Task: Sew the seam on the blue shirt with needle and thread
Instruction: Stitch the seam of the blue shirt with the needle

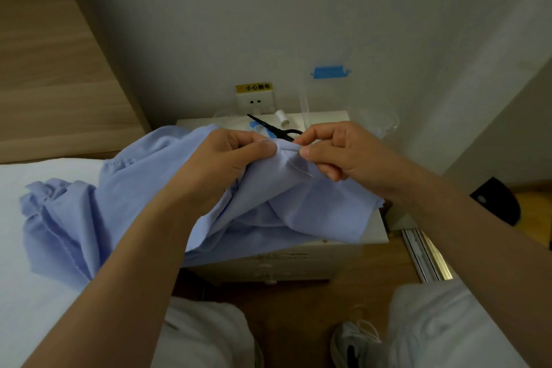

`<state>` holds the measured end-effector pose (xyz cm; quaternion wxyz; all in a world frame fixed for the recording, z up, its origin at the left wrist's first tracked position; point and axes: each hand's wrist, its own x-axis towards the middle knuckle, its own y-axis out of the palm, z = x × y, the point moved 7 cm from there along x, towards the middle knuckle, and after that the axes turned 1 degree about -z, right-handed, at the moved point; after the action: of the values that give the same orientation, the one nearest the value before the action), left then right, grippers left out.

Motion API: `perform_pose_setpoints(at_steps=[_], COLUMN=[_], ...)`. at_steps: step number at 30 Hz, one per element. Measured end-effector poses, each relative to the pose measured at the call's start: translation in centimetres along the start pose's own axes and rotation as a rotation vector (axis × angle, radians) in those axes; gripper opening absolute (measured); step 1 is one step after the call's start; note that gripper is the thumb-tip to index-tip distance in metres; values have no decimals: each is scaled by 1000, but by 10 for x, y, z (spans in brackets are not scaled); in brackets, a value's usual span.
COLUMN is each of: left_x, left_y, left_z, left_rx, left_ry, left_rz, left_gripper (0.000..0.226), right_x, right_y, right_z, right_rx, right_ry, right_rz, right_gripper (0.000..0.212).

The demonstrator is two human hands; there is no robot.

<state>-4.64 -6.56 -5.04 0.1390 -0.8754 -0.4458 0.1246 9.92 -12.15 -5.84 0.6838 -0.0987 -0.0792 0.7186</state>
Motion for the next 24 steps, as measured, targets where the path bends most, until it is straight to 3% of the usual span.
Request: perform_pose_setpoints(at_steps=[6, 10, 16, 24], left_x=[-3, -3, -2, -2], left_y=[8, 9, 13, 9], left_z=[3, 7, 9, 3], left_rx=[-231, -302, -302, -248], left_ry=[-84, -146, -152, -115], left_rz=[122, 117, 165, 88], left_gripper=[25, 26, 28, 26], right_x=[0, -1, -2, 3], right_y=[4, 7, 13, 7], right_z=[0, 2, 2, 1], right_rx=[116, 134, 160, 207], right_ry=[-35, -57, -87, -84], right_rz=[32, 48, 69, 65], right_gripper=[11, 11, 17, 16])
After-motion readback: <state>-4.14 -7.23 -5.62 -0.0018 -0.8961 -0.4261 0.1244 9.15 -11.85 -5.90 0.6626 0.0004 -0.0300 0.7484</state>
